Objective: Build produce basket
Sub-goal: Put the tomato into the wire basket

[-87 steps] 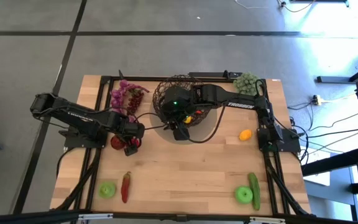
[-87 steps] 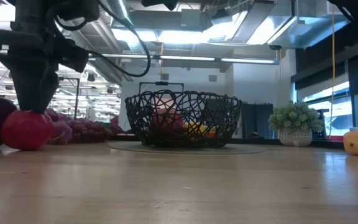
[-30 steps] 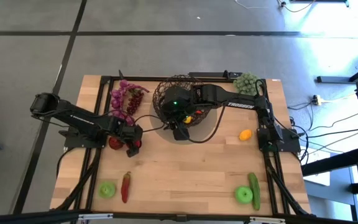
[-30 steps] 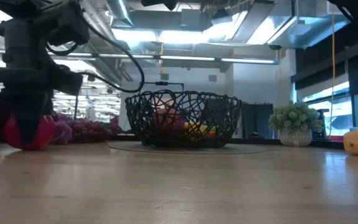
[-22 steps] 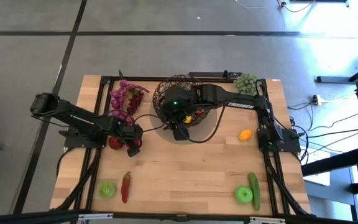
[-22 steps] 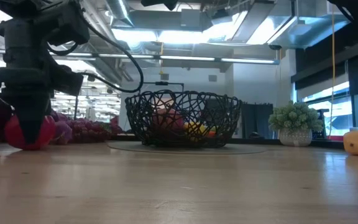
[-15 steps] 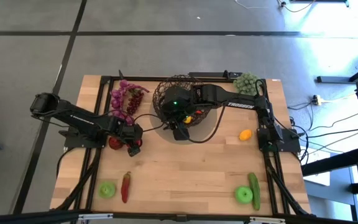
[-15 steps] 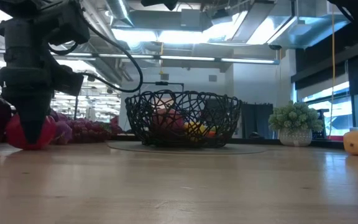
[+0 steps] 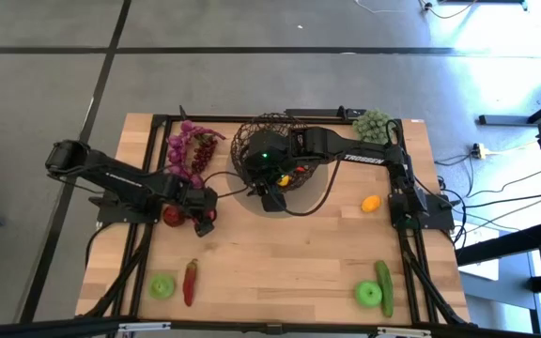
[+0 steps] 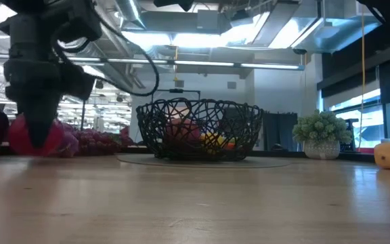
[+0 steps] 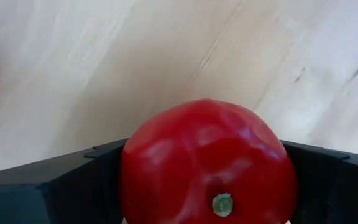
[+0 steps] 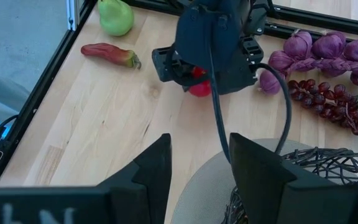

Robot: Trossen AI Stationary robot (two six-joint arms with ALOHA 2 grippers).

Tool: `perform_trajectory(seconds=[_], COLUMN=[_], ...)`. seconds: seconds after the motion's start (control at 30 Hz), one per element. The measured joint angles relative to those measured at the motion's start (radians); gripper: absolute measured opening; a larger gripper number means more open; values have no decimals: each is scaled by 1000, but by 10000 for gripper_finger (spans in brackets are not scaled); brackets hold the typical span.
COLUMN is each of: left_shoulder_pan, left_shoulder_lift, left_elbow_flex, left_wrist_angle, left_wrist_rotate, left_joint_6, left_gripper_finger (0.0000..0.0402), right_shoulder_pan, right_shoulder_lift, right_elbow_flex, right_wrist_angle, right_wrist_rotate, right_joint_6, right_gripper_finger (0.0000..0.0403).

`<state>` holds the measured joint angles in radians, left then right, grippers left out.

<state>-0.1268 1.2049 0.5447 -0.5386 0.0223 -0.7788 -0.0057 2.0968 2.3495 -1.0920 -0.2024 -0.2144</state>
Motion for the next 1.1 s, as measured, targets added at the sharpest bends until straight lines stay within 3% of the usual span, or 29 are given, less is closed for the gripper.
perform_trajectory(seconds=[0.53, 0.7, 0.83, 1.1], left_shoulder_pan=[0, 0, 0, 29], left_shoulder_lift=[-1, -1, -1, -1], left_elbow_flex=[200, 256, 286, 310], left_wrist_angle=[-139, -214, -254, -266], left_wrist_rotate=[-35, -74, -81, -90], left_joint_6=[56, 56, 56, 38], left_gripper_finger=[275, 275, 275, 275], right_shoulder_pan=[3, 2, 0, 0], right_shoulder_lift=[0, 0, 0, -6], right_elbow_flex=[0, 0, 0, 0], right_wrist_angle=[125, 32, -29, -178], right_wrist_rotate=[0, 7, 135, 522], right_joint_6=[30, 27, 75, 140], right_gripper_finger=[155, 155, 155, 155])
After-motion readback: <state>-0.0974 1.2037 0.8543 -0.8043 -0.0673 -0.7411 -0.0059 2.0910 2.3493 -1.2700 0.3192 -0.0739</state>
